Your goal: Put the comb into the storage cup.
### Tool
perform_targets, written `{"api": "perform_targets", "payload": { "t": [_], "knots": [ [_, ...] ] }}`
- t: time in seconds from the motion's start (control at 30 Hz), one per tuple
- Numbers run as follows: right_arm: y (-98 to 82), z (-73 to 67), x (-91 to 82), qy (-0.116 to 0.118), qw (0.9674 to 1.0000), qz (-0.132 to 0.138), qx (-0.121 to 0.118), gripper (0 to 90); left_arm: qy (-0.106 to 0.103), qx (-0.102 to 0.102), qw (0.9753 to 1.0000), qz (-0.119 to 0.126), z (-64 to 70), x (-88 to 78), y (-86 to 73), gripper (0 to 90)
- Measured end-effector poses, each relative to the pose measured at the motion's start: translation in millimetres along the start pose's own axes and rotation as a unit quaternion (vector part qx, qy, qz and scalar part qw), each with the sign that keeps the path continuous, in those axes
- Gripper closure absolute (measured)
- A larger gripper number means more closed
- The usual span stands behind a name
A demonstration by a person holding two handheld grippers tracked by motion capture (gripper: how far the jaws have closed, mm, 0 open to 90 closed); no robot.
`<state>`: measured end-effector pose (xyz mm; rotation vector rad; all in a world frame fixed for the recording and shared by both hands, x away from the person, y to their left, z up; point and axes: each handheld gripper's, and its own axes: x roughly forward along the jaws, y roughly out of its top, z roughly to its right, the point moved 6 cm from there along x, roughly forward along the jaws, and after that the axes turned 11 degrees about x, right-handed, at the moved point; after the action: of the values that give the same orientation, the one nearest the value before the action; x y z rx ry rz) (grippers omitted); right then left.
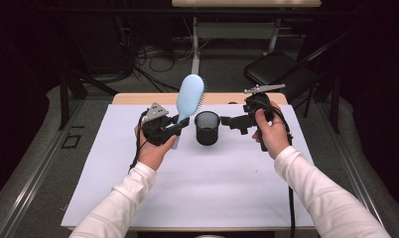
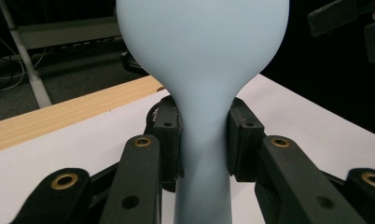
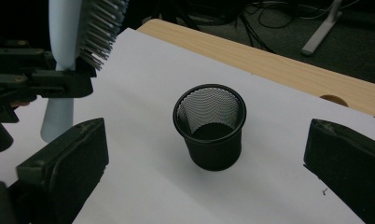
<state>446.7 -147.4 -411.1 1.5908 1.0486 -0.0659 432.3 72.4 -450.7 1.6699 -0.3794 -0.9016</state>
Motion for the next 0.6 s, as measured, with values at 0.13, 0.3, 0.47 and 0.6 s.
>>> {"api": "perform_targets", "payload": {
  "t": [0.13,0.3,0.47,0.6],
  "knots": [
    [6.3,-4.2,1.7,0.011,0.9999,-0.002,0.008,0.0,-0.003,-0.002,1.0000,0.001,1.1,1.6,0.5,69.9],
    [12.7,-9.0,5.3,0.019,0.9997,-0.003,0.012,0.0,-0.002,-0.004,1.0000,0.002,1.8,3.3,1.2,69.9],
    [17.0,-12.1,8.9,0.028,0.9993,-0.003,0.023,0.0,-0.002,-0.004,1.0000,0.002,2.6,5.3,1.1,69.9],
    [20.0,-13.8,11.1,0.033,0.9990,-0.002,0.031,0.0,-0.002,-0.006,1.0000,0.005,2.9,7.7,1.1,69.9]
  ]
}}
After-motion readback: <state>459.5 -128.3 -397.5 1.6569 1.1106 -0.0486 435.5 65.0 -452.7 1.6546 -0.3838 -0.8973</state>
